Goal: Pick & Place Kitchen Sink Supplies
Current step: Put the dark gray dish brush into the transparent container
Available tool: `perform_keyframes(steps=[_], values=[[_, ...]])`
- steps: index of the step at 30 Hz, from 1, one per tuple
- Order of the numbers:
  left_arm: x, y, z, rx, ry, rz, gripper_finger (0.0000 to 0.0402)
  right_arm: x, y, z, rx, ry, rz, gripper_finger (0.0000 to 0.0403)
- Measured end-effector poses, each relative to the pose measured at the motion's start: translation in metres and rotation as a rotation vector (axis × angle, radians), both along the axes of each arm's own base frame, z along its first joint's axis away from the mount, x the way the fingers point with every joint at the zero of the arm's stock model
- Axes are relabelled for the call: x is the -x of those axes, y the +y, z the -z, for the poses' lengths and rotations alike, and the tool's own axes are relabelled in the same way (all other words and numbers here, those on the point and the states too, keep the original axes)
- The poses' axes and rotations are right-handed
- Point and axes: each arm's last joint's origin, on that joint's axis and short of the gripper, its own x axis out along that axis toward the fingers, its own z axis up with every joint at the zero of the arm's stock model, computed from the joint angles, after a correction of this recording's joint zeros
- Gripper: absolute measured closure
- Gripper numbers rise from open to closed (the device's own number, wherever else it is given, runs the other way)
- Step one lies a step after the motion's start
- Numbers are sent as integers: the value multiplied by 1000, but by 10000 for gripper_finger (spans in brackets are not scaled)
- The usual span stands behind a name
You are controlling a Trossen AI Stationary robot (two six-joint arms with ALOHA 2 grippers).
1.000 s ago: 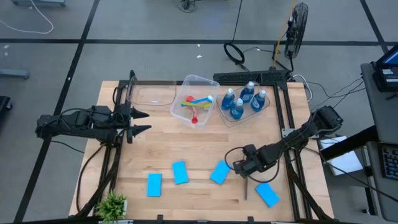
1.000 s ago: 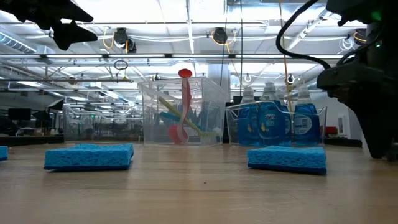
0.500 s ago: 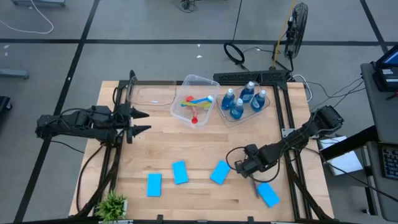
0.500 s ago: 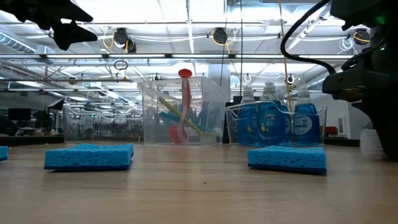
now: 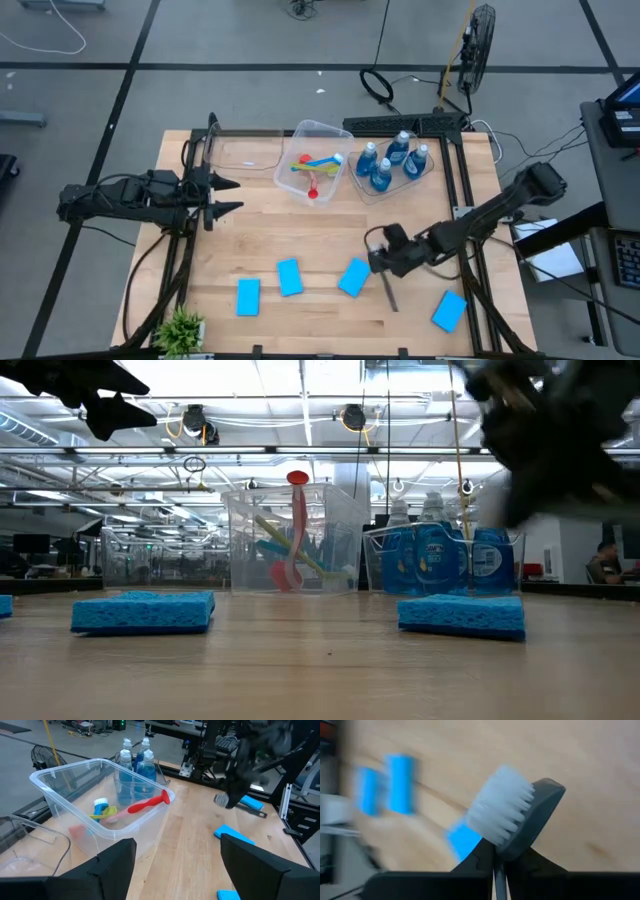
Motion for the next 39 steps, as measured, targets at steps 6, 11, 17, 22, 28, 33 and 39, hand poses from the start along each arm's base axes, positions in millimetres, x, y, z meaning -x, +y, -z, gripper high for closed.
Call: perform_keyframes(steps=[6, 11, 17, 22, 28, 33, 39], values=[[0, 0, 0, 2, -1, -1, 123, -8, -12, -50, 182, -406, -59, 389], [0, 0, 0, 10, -1, 7, 127, -10, -23, -90, 382, -682, -159, 389], [0, -3, 0, 31, -1, 95, 117, -9, -30, -124, 678, -953, -334, 389], [0, -4, 0, 58, -2, 126, 110, -10, -36, -141, 832, -1146, -455, 389], [0, -4, 0, 64, -2, 125, 117, -10, -42, -149, 877, -1284, -536, 389], [0, -4, 0, 51, -1, 121, 126, -10, -46, -151, 851, -1311, -532, 389], [0, -4, 0, 48, -1, 119, 123, -15, -59, -148, 838, -1214, -381, 389]])
